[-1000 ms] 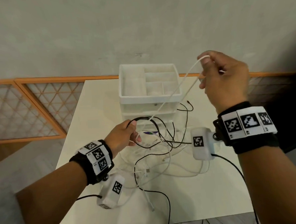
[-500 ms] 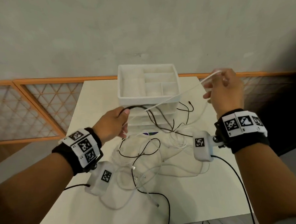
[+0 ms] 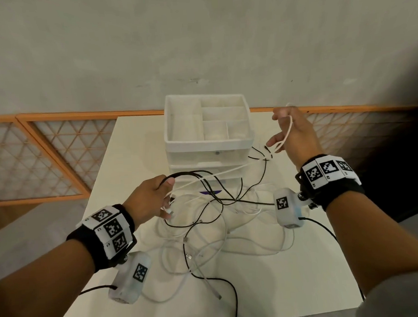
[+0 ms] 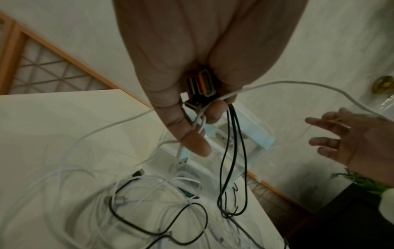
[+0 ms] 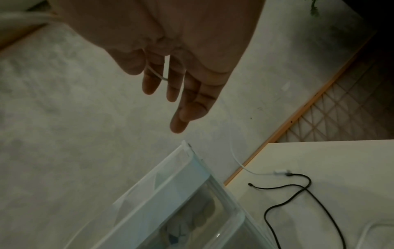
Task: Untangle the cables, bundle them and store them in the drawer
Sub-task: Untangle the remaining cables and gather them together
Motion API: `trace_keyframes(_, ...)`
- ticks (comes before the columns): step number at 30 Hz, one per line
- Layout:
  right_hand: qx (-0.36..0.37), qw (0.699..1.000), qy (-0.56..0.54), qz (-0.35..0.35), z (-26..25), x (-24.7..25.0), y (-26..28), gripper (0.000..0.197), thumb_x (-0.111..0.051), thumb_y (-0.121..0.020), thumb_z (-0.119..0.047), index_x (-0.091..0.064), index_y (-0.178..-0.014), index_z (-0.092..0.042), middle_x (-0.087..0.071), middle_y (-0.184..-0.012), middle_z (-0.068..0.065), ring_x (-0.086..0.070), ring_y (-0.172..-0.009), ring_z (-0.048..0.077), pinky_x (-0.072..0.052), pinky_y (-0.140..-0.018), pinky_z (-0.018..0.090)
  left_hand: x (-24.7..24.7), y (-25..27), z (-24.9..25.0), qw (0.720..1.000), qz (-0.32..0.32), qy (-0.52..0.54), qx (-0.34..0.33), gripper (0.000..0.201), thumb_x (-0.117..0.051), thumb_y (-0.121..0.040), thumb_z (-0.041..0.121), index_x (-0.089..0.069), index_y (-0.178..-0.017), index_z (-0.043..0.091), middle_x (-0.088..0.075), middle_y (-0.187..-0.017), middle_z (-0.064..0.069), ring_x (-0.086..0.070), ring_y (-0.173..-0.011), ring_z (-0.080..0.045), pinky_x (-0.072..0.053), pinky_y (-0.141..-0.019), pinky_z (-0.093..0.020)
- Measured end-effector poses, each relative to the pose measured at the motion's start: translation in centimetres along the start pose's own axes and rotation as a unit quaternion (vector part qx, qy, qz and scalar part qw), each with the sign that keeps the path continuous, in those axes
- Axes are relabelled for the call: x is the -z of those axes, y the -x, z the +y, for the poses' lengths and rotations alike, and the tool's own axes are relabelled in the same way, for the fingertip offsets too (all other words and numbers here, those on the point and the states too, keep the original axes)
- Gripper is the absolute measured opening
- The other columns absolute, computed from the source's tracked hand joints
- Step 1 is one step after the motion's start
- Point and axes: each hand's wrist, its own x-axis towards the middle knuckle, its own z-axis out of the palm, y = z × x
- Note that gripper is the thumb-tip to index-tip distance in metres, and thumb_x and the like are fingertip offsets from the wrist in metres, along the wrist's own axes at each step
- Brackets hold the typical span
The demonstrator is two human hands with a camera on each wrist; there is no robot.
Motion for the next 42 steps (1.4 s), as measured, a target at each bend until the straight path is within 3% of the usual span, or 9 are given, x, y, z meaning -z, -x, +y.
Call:
trace_keyframes(7, -0.11, 0.935, 0.315, -0.123, 4.7, 0.6, 2.2, 0.066, -0.055, -0.083, -0.003, -0.049, -0.141, -0.034, -0.047, -0.142, 0.014, -0.054, -0.123, 0.032, -0.044, -0.103, 0.038, -0.4, 0.0, 1.4, 0.999, 0.04, 0.018, -0.005, 0.035, -0.045, -0.104, 0.027, -0.046, -0.075, 0.006, -0.053, -0.061, -0.013, -0.064, -0.064, -0.034, -0.062, -0.067, -0.044)
trace_keyframes(11, 0.052, 0.979, 0.159, -0.118, 1.2, -3.9, 7.3, 0.028, -0.075, -0.082, -0.021, -0.071, -0.11, -0.02, -0.069, -0.112, -0.001, -0.058, -0.075, -0.006, -0.043, -0.076, 0.011, -1.7, 0.0, 2.7, 0.998, 0.016, 0.063, 0.004, 0.034, -0.046, -0.104, 0.027, -0.049, -0.079, 0.004, -0.057, -0.065, -0.017, -0.064, -0.06, -0.03, -0.062, -0.073, -0.046)
trace_keyframes(14, 0.138, 0.939, 0.201, -0.243, -0.7, -7.8, 10.2, 0.036, -0.061, -0.085, -0.052, -0.069, -0.108, -0.026, -0.072, -0.095, -0.01, -0.062, -0.079, 0.001, -0.05, -0.074, 0.022, -3.1, 0.1, 4.2, 0.995, -0.005, 0.099, -0.024, 0.032, -0.045, -0.104, 0.026, -0.05, -0.082, 0.003, -0.06, -0.072, -0.022, -0.067, -0.062, -0.033, -0.062, -0.072, -0.044)
trace_keyframes(21, -0.041, 0.947, 0.016, -0.318, -3.2, -6.5, 9.7, 0.023, -0.053, -0.1, -0.036, -0.071, -0.093, -0.023, -0.076, -0.074, 0.001, -0.048, -0.042, 0.001, -0.037, -0.051, 0.015, -3.4, 0.6, 3.7, 0.99, 0.032, 0.13, -0.047, 0.032, -0.045, -0.104, 0.026, -0.055, -0.083, 0.004, -0.066, -0.073, -0.018, -0.068, -0.063, -0.021, -0.062, -0.073, -0.039)
trace_keyframes(24, 0.056, 0.921, 0.136, -0.36, -2.5, -6.9, 10.1, 0.016, -0.064, -0.094, -0.032, -0.073, -0.092, -0.02, -0.071, -0.065, -0.001, -0.054, -0.049, 0.005, -0.046, -0.057, 0.023, -3.6, 0.6, 3.0, 0.991, 0.037, 0.117, -0.058, 0.032, -0.045, -0.104, 0.025, -0.054, -0.079, 0.008, -0.069, -0.077, -0.02, -0.069, -0.07, -0.024, -0.061, -0.074, -0.036)
trace_keyframes(28, 0.1, 0.942, 0.23, -0.224, 0.0, -5.2, 8.1, 0.027, -0.06, -0.096, -0.024, -0.064, -0.069, -0.025, -0.056, -0.055, -0.009, -0.052, -0.057, 0.013, -0.049, -0.063, 0.034, -2.4, -0.1, 0.8, 0.992, 0.078, 0.095, -0.011, 0.033, -0.047, -0.103, 0.025, -0.055, -0.077, 0.007, -0.066, -0.066, -0.004, -0.071, -0.077, -0.03, -0.059, -0.085, -0.043)
trace_keyframes(32, 0.076, 0.952, 0.177, -0.24, 0.0, -2.6, 7.5, 0.019, -0.063, -0.096, -0.025, -0.076, -0.086, -0.016, -0.072, -0.072, -0.001, -0.058, -0.063, 0.008, -0.045, -0.064, 0.017, -0.9, 0.4, -0.5, 0.996, 0.036, 0.038, 0.074, 0.025, -0.048, -0.103, 0.029, -0.062, -0.098, 0.009, -0.07, -0.104, -0.009, -0.061, -0.078, -0.027, -0.062, -0.071, -0.042)
trace_keyframes(38, 0.094, 0.932, 0.18, -0.3, -0.8, -4.1, 8.7, 0.015, -0.065, -0.095, -0.027, -0.079, -0.093, -0.024, -0.059, -0.066, -0.031, -0.057, -0.073, -0.01, -0.034, -0.066, 0.007, 0.8, 0.9, 3.1, 0.952, -0.025, -0.301, 0.046, 0.039, -0.036, -0.105, 0.037, -0.061, -0.108, 0.007, -0.066, -0.095, -0.001, -0.065, -0.088, -0.03, -0.061, -0.076, -0.046)
trace_keyframes(42, 0.11, 0.93, 0.176, -0.304, -1.8, -5.2, 9.0, 0.015, -0.064, -0.095, -0.027, -0.079, -0.094, -0.021, -0.067, -0.073, -0.018, -0.059, -0.07, 0.0, -0.041, -0.067, 0.016, -0.4, 1.6, 4.4, 0.967, -0.073, -0.243, -0.016, 0.033, -0.038, -0.104, 0.036, -0.059, -0.098, 0.012, -0.076, -0.095, 0.0, -0.059, -0.075, -0.023, -0.054, -0.077, -0.039)
